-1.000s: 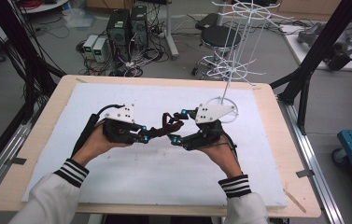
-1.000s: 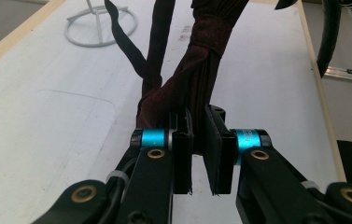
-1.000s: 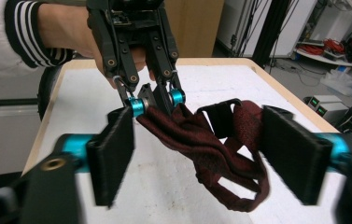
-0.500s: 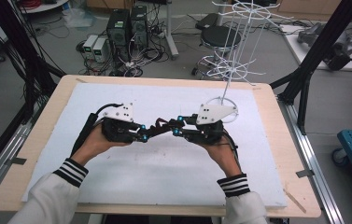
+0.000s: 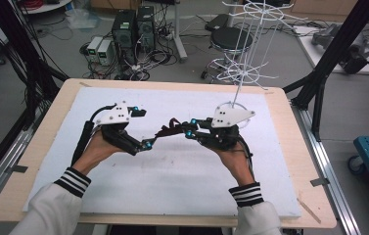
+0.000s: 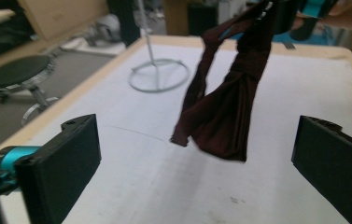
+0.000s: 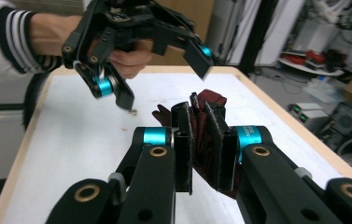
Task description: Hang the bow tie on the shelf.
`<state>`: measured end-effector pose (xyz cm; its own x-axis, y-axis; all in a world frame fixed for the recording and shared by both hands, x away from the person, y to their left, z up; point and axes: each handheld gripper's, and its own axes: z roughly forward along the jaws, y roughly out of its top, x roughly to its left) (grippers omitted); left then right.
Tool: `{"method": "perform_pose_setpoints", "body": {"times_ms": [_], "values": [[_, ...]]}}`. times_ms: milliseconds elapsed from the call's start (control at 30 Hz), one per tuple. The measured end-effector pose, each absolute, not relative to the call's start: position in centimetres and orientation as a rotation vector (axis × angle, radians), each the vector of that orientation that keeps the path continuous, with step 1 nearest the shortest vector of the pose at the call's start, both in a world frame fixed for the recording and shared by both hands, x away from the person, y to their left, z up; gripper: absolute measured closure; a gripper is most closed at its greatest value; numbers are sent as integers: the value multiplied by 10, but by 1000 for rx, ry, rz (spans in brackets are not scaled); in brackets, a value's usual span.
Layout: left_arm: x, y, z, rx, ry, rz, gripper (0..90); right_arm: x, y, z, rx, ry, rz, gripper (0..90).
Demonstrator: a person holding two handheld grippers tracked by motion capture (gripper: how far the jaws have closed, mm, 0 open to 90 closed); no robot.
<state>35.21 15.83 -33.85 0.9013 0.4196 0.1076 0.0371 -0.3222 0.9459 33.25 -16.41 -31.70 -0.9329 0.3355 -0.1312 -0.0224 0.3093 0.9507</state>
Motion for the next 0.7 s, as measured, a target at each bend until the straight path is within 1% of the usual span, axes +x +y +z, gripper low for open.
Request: {"method": "perform_pose_setpoints", "body": {"times_ms": [100, 167, 333, 433, 500, 567, 700], "values": [[353, 164, -341, 1850, 354, 375, 17, 332, -170, -315, 318, 2257, 1652, 826], [351, 167, -342, 1847, 368, 400, 17, 332, -172, -315, 327, 2247, 1660, 826], [351, 177, -344, 1845, 402, 398, 17, 333, -179, -313, 386, 2203, 1678, 825], [349, 182, -340, 1828, 409, 416, 17, 332, -186, -310, 437, 2171, 1687, 825], [347, 185, -338, 1821, 415, 450, 17, 331, -191, -309, 471, 2151, 1689, 825], [346, 188, -337, 1816, 427, 444, 17, 330, -192, -309, 477, 2143, 1691, 824], [343, 196, -340, 1789, 445, 474, 17, 328, -202, -306, 517, 2103, 1685, 824]]}}
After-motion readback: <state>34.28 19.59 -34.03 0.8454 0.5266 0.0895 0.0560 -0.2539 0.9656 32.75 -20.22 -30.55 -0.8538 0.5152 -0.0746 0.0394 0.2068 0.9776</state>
